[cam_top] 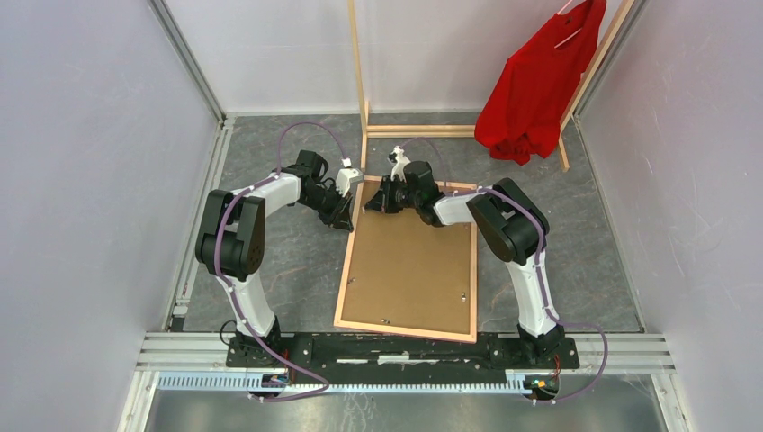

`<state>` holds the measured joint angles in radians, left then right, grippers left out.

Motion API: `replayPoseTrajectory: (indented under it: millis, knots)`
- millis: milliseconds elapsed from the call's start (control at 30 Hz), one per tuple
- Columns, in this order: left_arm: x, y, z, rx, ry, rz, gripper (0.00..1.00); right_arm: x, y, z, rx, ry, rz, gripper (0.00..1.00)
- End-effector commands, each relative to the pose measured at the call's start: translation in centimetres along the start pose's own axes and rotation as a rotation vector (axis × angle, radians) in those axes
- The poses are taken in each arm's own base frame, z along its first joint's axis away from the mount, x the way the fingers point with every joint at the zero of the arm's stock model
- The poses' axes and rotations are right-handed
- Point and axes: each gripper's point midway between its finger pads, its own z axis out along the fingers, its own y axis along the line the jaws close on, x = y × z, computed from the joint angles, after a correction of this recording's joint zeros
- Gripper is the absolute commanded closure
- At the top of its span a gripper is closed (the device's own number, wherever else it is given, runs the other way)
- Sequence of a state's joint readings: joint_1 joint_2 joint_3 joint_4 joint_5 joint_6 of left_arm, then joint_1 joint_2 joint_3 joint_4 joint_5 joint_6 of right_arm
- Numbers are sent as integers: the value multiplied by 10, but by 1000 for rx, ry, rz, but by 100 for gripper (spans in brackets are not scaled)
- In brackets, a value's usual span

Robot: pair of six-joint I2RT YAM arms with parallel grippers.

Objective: Put the photo into the frame
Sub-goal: Install the photo frame at the center of the board.

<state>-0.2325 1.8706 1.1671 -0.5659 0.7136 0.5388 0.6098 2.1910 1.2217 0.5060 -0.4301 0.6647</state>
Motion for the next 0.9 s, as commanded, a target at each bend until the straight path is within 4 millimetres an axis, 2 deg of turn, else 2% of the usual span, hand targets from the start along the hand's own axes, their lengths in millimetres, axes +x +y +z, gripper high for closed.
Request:
replayPoseTrajectory:
  millis: [0, 867]
  knots:
    - [5, -1, 1, -20, 20, 24, 75, 8, -3, 9, 6, 38, -14, 100]
    - [6, -1, 1, -22, 23, 30, 76, 25, 16, 11, -54, 78, 8, 100]
